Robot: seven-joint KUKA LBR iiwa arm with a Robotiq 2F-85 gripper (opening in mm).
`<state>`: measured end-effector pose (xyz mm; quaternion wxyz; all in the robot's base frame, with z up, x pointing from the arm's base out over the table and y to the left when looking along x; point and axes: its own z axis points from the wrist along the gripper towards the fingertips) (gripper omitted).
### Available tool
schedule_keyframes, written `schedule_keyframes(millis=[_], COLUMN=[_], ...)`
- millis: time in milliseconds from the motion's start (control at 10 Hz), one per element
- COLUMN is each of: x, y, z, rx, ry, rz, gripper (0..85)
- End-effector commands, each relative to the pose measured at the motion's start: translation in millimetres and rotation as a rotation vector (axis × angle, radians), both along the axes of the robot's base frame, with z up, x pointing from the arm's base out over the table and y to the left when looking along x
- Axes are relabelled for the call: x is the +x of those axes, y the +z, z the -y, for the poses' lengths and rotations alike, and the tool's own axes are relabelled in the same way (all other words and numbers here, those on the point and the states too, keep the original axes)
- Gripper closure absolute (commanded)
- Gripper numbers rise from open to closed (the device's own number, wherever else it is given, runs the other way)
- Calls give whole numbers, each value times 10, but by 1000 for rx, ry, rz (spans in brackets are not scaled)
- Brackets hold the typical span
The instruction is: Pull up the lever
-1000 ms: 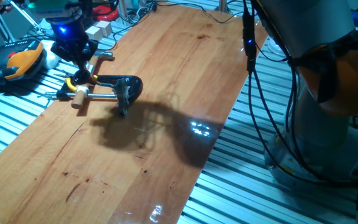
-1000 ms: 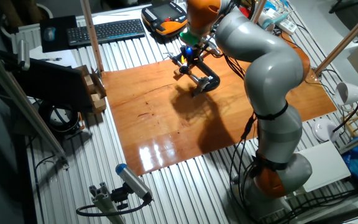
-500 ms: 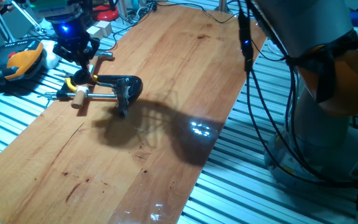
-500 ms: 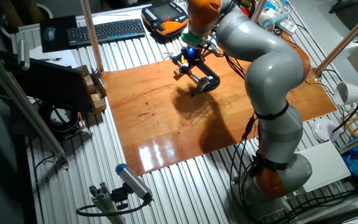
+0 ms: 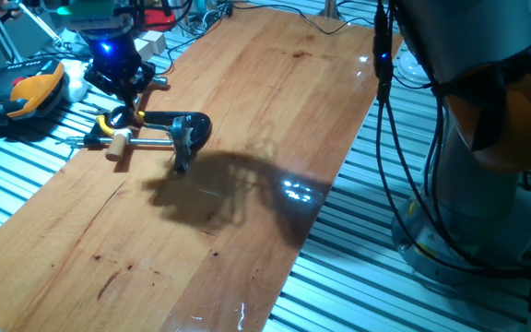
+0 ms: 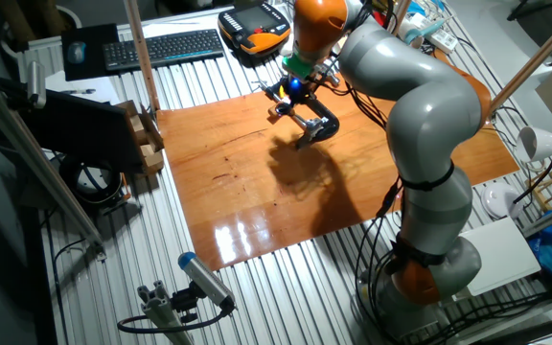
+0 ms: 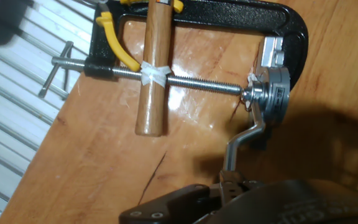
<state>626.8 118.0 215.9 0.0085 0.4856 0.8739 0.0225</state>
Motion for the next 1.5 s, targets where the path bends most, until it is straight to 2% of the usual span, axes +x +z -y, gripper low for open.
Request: schedule_keyframes(millis=[0, 200, 600, 900, 1200, 1400], x=[-18, -50, -43, -27, 36, 131], y=[-15, -62, -203, -207, -166, -88], z=[-35, -91, -166, -173, -111, 4], rx=[3, 8, 15, -3, -10, -15], ry=[-9, -24, -37, -34, -10, 41], rz=[0, 6, 28, 30, 28, 25], gripper=[850, 850, 850, 850, 850, 850])
